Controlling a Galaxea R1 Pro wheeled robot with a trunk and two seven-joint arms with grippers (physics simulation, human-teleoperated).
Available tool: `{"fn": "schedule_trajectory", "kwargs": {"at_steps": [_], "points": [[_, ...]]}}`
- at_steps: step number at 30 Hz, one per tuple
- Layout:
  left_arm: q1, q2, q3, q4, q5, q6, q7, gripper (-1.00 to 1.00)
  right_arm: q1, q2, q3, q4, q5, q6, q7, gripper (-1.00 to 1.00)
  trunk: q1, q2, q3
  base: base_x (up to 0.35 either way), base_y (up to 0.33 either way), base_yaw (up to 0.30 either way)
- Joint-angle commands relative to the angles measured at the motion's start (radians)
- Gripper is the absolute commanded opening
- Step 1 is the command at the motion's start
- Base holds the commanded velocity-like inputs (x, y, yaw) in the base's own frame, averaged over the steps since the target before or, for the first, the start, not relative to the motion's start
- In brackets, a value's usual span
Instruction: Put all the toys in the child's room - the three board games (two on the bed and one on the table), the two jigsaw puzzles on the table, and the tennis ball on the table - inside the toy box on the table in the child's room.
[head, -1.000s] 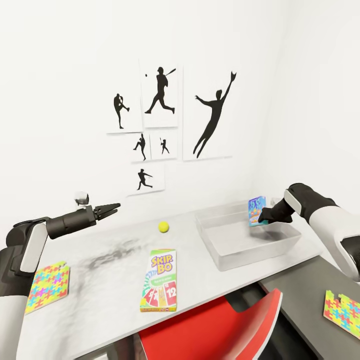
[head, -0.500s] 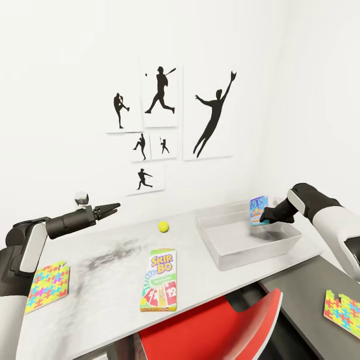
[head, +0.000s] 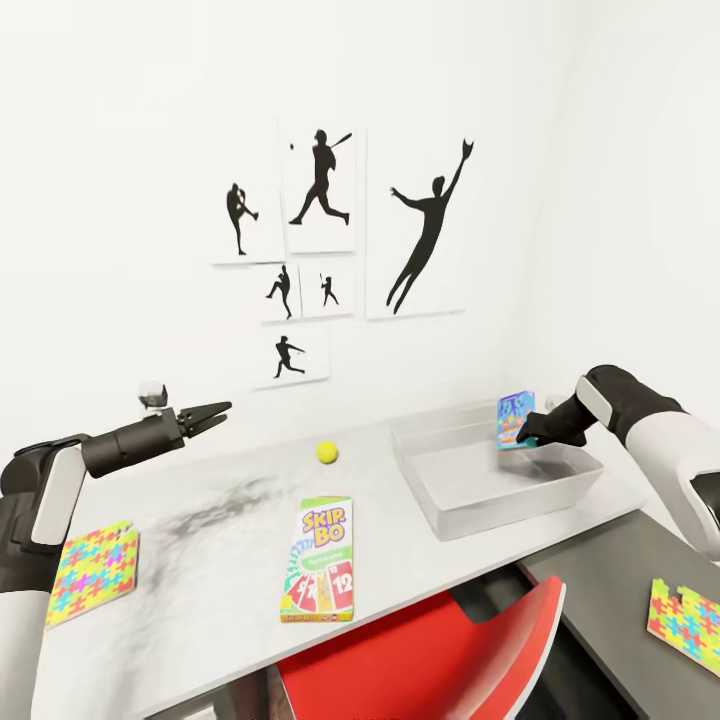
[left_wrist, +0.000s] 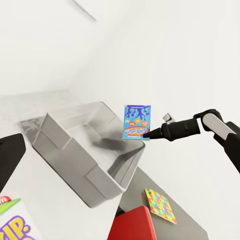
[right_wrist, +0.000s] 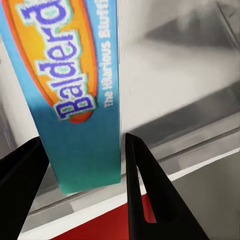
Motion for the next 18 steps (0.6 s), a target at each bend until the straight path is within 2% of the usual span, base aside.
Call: {"fn": "schedule_trajectory", "kwargs": {"at_steps": [1,13,18], "points": [[-0.001,0.000,0.001,0.000,-0.002,0.004,-0.005,1.00,-0.001,-0.001,0.008,-0.001,-0.006,0.003,0.001,-1.00,0.000,-0.001,-0.003,0.000,0.000,0.000],[-0.001,0.000,0.002,0.000,-0.002,0.004,-0.005,1.00,-0.004,0.000,0.005,-0.048,-0.008,0.003,0.000,-1.00,0.000,-0.001,-0.022,0.000,0.000,0.000],[-0.001,0.000,0.002,0.000,-0.003,0.004,-0.005,1.00,-0.033,-0.002,0.005,-0.050,-0.008,0.003,0.000,-1.00,0.000,-0.001,-0.030,0.000,0.000,0.000]]}}
